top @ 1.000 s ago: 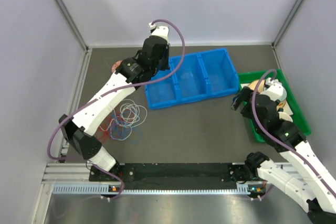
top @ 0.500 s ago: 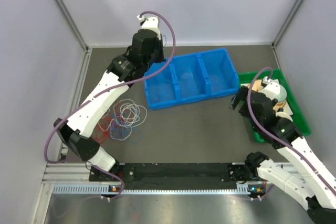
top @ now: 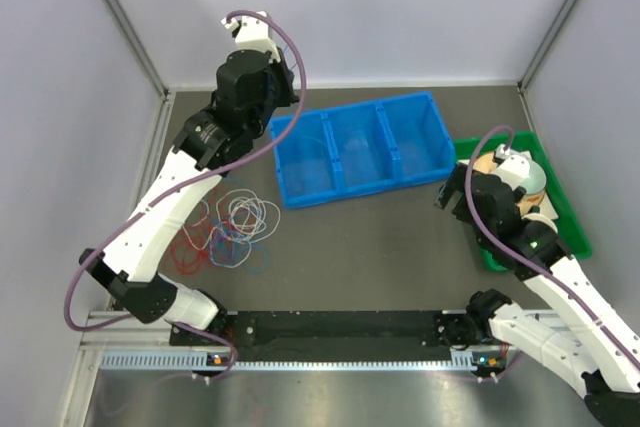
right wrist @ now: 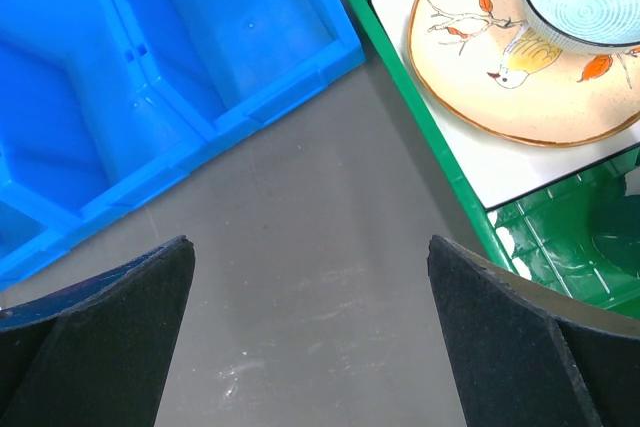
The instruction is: Untangle the cables
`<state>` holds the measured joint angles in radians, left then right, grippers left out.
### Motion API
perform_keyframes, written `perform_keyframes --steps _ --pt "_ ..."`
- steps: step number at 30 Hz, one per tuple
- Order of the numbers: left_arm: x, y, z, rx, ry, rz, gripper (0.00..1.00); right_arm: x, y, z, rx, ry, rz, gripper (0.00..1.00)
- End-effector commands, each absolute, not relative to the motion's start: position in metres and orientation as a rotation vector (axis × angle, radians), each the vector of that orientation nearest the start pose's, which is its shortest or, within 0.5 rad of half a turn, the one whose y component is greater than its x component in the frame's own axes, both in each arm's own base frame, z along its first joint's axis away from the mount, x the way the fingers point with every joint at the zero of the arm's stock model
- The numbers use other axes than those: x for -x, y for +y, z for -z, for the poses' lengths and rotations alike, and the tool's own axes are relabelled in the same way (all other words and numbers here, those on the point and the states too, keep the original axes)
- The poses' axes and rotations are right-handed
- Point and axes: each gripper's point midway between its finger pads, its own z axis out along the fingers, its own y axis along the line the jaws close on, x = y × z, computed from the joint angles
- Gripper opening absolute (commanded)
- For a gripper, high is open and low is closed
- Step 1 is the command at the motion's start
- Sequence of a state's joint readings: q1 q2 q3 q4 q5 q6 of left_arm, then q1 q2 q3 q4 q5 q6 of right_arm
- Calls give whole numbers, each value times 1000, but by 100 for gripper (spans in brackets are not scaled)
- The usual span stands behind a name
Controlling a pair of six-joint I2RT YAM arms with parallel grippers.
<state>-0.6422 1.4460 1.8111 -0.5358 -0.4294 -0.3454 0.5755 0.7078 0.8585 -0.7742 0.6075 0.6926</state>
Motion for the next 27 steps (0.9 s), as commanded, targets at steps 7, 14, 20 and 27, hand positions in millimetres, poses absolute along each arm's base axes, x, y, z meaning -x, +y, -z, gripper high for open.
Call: perform_keyframes --steps 7,14,20,27 --pt "-401 -203 -388 106 1777 265 0 -235 63 -232 -460 1995 -156 99" --pt "-436 -207 -296 103 1921 235 0 -236 66 -230 -442 2008 -159 99" --pt "-451 -212 -245 132 1982 229 0 -236 66 -230 -435 2009 -159 99" --pt "-457 -211 -214 155 2081 206 45 -235 67 -232 -424 2009 -167 99"
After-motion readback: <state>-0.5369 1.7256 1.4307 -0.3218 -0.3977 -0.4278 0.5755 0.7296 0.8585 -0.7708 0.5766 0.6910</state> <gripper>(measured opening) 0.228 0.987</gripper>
